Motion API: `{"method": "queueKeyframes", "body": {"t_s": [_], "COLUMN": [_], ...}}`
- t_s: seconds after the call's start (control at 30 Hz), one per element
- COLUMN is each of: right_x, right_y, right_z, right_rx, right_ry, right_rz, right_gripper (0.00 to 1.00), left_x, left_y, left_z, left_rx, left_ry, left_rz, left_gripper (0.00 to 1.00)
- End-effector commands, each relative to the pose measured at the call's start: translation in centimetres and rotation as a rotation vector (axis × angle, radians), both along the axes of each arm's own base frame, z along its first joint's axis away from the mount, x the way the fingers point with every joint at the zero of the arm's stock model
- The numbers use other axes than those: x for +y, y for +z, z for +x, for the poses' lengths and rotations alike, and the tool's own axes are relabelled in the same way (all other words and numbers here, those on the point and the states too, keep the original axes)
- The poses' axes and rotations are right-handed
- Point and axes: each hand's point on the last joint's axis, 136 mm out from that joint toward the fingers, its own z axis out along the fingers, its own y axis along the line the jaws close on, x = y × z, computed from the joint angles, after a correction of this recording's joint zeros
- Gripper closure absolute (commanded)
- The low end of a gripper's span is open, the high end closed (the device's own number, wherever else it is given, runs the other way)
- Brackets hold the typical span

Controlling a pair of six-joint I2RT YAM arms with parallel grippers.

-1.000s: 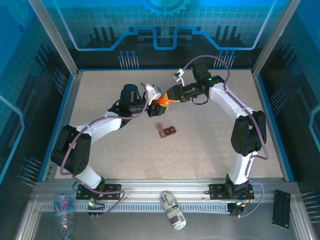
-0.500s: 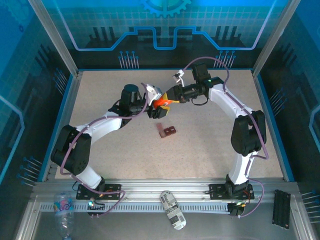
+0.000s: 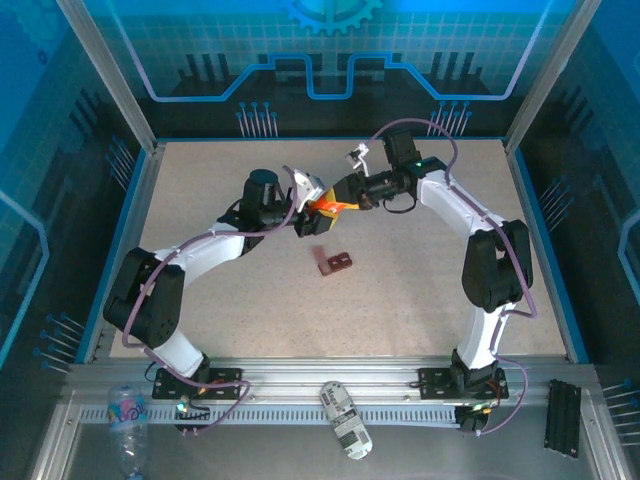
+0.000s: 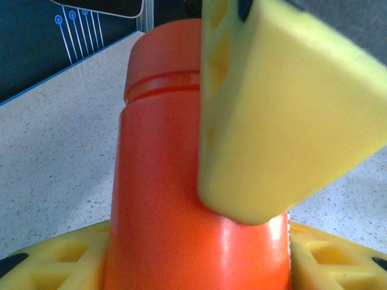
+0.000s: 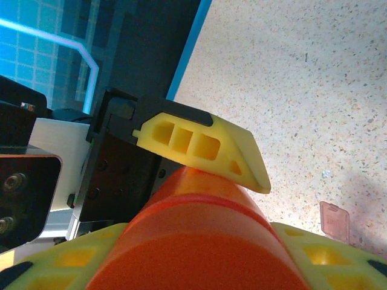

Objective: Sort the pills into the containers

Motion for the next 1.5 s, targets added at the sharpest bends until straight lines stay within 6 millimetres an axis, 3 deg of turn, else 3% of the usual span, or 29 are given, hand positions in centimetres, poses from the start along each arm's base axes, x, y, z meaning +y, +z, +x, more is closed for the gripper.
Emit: {"method": "queueKeyframes", "body": {"t_s": [0.0,0.07,0.17,0.3,0.4,0.5,0.6,0.8,0.93,1.17,1.47], "right_x": [0.0,-0.2,-0.2,-0.2,-0.4,-1.1,-2.7,-7.9,-9.7,-8.8,-4.5], "right_y": [2.6,2.6,2.7,2.7,2.8,2.8,3.1,3.7,2.6,1.8,2.8], "right_z": [0.4,0.6,0.7,0.7,0.6,0.9,1.5,1.8,0.7,-1.5,-2.3], "right_rx": [-0.053,-0.052,-0.048,-0.042,-0.044,-0.047,-0.066,-0.083,-0.067,-0.088,-0.128], "right_ry": [0.001,-0.009,-0.012,-0.016,-0.024,-0.055,-0.122,-0.31,-0.392,-0.463,-0.403], "right_rz": [0.08,0.087,0.093,0.103,0.101,0.091,0.071,0.092,0.069,0.025,0.025], "right_gripper": [0.75,0.75,0.75,0.74,0.65,0.47,0.36,0.28,0.28,0.23,0.2], "left_x": [-0.8,-0.7,-0.8,-0.9,-1.0,-0.9,-0.6,-0.4,-0.4,-0.3,-0.9], "left_y": [0.6,0.5,0.4,0.5,0.6,0.7,1.3,2.2,1.8,1.2,0.8], "left_z": [-0.5,-0.5,-0.6,-0.6,-0.6,-0.6,-0.7,-2.1,-3.0,-4.8,-5.8], "left_rx": [0.019,0.018,0.028,0.05,0.064,0.079,0.074,0.081,0.129,0.092,0.098], "left_ry": [-0.03,-0.028,-0.034,-0.038,-0.035,-0.024,-0.002,-0.026,-0.05,-0.038,-0.052], "left_rz": [-0.04,-0.039,-0.041,-0.052,-0.062,-0.073,-0.088,-0.102,-0.095,-0.073,-0.052], "left_gripper": [0.44,0.44,0.56,0.79,1.0,1.0,1.0,1.0,1.0,1.0,1.0]}}
